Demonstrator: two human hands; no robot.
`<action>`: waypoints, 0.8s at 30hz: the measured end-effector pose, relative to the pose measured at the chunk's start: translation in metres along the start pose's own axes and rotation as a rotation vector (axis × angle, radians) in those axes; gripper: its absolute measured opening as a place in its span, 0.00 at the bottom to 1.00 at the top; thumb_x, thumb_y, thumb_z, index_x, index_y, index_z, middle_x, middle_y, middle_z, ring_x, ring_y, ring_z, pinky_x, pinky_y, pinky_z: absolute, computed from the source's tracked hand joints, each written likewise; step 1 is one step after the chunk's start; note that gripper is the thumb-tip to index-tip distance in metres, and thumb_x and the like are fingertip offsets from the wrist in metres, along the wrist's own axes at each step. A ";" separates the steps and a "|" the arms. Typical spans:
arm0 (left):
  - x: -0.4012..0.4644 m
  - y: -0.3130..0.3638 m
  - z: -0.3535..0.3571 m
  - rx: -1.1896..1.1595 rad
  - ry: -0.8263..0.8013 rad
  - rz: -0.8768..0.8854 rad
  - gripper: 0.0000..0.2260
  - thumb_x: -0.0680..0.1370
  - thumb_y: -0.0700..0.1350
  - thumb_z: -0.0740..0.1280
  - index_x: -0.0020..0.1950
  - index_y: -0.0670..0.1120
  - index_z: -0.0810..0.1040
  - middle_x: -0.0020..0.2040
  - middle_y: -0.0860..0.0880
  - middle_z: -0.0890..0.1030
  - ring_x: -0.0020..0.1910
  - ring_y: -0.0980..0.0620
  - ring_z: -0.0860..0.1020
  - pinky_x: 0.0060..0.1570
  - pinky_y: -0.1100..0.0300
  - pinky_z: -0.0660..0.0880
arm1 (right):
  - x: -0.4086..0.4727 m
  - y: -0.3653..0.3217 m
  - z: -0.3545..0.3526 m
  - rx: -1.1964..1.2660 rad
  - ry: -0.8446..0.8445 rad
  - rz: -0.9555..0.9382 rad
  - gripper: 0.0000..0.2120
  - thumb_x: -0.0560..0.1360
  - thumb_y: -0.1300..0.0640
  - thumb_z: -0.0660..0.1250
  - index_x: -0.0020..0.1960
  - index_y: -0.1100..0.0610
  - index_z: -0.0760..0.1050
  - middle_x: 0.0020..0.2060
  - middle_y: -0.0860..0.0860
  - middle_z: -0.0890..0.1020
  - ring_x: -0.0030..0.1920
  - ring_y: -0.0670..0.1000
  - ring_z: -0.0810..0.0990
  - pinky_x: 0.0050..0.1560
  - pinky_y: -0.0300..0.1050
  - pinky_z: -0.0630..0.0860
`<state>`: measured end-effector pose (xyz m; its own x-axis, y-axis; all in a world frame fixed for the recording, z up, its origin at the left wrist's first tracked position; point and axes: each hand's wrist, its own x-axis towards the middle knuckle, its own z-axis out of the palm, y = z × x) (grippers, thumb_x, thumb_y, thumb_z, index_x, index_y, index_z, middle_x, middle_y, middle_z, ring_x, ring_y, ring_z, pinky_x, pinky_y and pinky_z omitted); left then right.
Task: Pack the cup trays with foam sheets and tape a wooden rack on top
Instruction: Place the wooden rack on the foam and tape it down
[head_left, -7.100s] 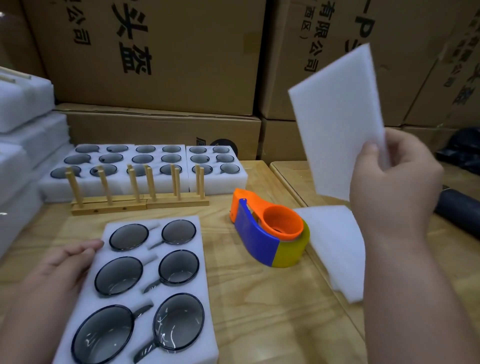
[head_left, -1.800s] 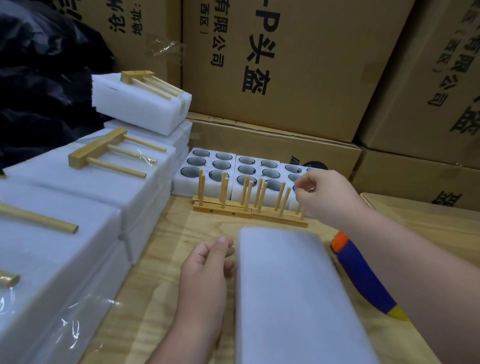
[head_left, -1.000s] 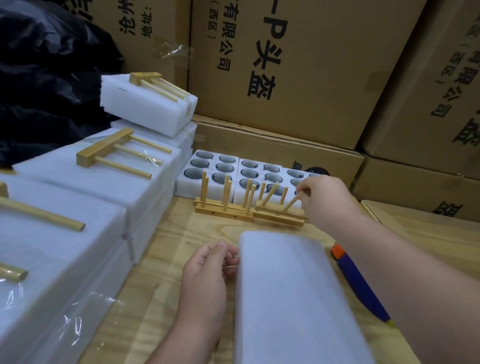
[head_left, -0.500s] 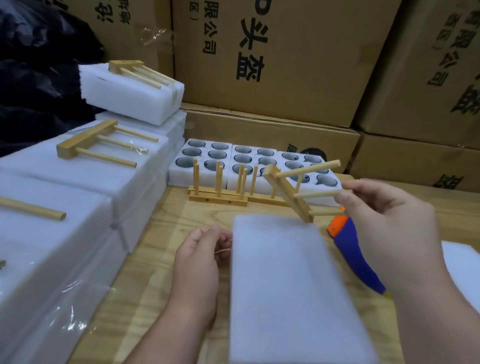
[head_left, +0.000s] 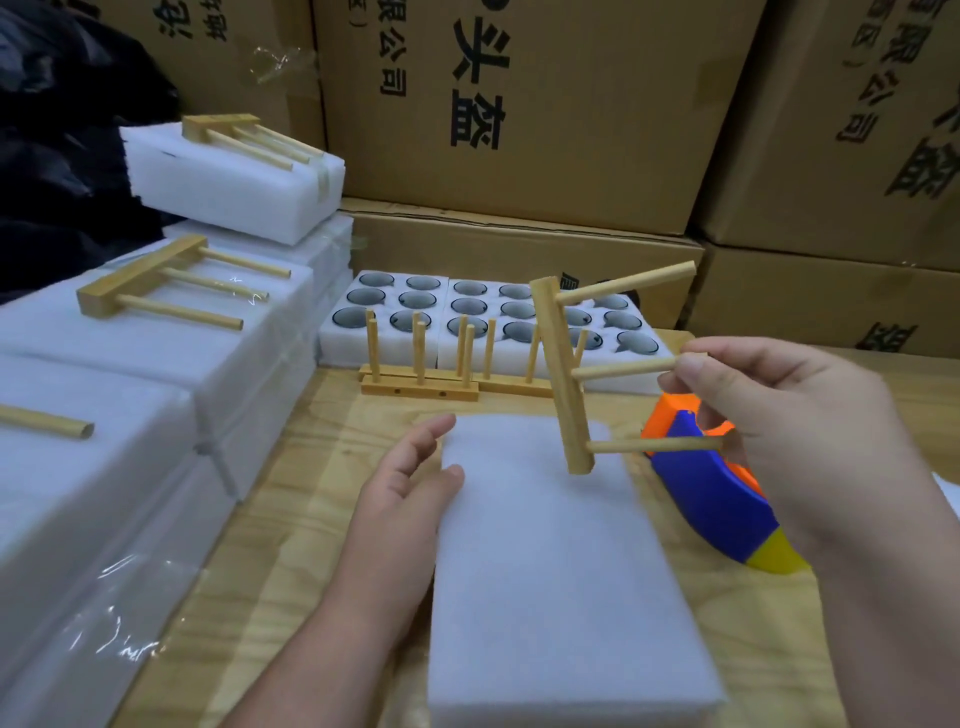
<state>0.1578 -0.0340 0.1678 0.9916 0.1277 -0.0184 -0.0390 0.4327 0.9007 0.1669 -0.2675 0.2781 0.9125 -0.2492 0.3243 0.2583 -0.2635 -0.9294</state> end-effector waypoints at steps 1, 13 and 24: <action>-0.001 0.000 0.001 0.012 -0.020 -0.010 0.21 0.74 0.38 0.68 0.61 0.59 0.83 0.58 0.51 0.86 0.49 0.47 0.87 0.39 0.55 0.82 | 0.001 0.003 0.001 0.034 -0.040 0.075 0.06 0.77 0.55 0.72 0.43 0.50 0.86 0.39 0.47 0.88 0.29 0.42 0.75 0.26 0.33 0.71; -0.001 0.002 0.002 0.087 -0.047 -0.061 0.24 0.82 0.34 0.60 0.66 0.61 0.79 0.54 0.55 0.87 0.50 0.49 0.87 0.38 0.58 0.82 | 0.002 0.034 0.015 0.173 -0.422 0.565 0.08 0.75 0.58 0.72 0.51 0.62 0.82 0.45 0.57 0.88 0.27 0.44 0.73 0.22 0.36 0.65; 0.001 0.000 0.001 0.084 -0.041 -0.055 0.23 0.82 0.34 0.60 0.65 0.61 0.80 0.59 0.59 0.85 0.54 0.52 0.85 0.41 0.60 0.82 | 0.001 0.033 0.004 -0.234 -0.358 0.358 0.11 0.75 0.48 0.74 0.39 0.53 0.85 0.31 0.48 0.78 0.31 0.50 0.70 0.35 0.46 0.69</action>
<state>0.1589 -0.0344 0.1682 0.9963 0.0685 -0.0522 0.0239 0.3616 0.9320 0.1775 -0.2729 0.2467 0.9917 -0.0401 -0.1225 -0.1278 -0.4305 -0.8935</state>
